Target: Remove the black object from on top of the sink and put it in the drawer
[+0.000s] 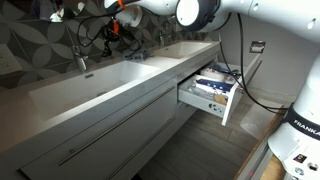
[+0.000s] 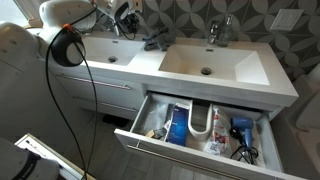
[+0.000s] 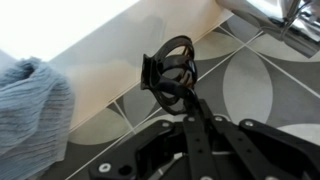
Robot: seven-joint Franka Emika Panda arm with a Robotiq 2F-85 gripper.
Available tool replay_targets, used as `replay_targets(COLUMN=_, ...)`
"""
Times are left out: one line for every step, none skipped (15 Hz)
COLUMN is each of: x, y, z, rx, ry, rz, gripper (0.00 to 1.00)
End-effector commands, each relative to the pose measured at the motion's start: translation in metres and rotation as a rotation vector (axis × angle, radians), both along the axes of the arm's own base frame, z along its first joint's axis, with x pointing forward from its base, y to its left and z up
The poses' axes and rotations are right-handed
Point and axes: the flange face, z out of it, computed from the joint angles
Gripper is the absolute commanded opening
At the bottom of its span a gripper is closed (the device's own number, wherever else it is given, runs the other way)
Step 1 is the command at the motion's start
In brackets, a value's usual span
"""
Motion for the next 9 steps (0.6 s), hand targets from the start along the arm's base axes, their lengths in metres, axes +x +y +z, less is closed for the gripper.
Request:
replay_targets(x=-0.008, y=-0.055, z=0.032, rx=-0.033, ry=0.167, rz=-0.109, gripper=0.02)
replay_targets(x=-0.012, y=-0.073, z=0.041, rx=-0.036, ry=0.209, rz=-0.139, gripper=0.02)
replay_targets(x=-0.016, y=-0.090, z=0.048, rx=-0.041, ry=0.249, rz=-0.171, gripper=0.02)
replay_targets(x=-0.021, y=-0.105, z=0.055, rx=-0.045, ry=0.292, rz=-0.199, gripper=0.02)
replay_targets(x=-0.026, y=-0.119, z=0.063, rx=-0.051, ry=0.328, rz=-0.237, gripper=0.02)
replay_targets(x=-0.031, y=-0.130, z=0.071, rx=-0.059, ry=0.362, rz=-0.277, gripper=0.02)
replay_targets(x=-0.037, y=-0.140, z=0.078, rx=-0.062, ry=0.403, rz=-0.308, gripper=0.02)
replay_targets(x=-0.042, y=-0.149, z=0.087, rx=-0.072, ry=0.426, rz=-0.353, gripper=0.02)
replay_targets(x=-0.048, y=-0.157, z=0.096, rx=-0.088, ry=0.445, rz=-0.400, gripper=0.02)
